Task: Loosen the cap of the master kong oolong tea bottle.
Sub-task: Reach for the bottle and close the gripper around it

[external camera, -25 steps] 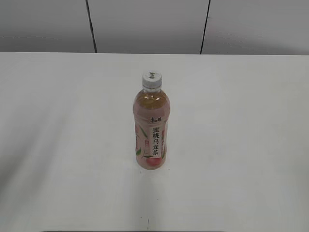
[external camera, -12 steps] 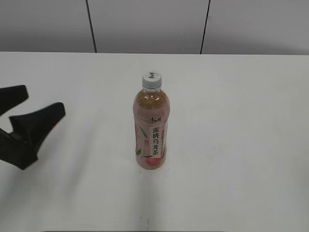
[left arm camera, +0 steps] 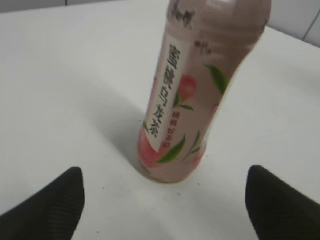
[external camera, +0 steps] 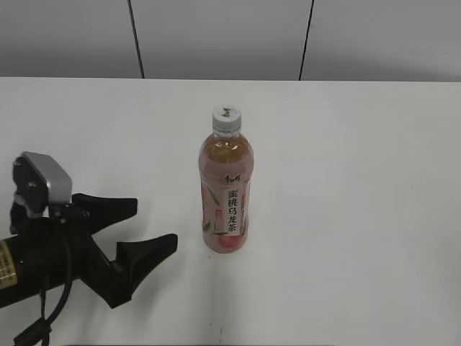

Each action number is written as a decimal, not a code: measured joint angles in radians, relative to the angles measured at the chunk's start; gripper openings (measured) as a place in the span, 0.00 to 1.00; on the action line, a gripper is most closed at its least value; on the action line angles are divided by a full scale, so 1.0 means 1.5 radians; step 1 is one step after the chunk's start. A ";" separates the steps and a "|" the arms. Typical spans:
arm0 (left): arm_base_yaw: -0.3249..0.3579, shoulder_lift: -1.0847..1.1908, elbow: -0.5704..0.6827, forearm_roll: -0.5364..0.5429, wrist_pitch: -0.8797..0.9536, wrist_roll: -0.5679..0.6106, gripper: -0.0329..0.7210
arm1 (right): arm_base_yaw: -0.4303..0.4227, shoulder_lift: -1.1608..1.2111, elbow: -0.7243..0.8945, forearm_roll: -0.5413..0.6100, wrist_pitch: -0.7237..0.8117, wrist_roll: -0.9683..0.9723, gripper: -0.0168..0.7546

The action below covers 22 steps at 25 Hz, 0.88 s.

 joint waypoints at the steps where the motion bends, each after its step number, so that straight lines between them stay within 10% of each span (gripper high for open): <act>1: 0.000 0.026 -0.012 0.017 -0.001 0.000 0.82 | 0.000 0.000 0.000 0.000 0.000 0.000 0.74; 22: -0.004 0.075 -0.194 0.138 -0.009 -0.001 0.82 | 0.000 0.000 0.000 0.000 0.000 0.000 0.74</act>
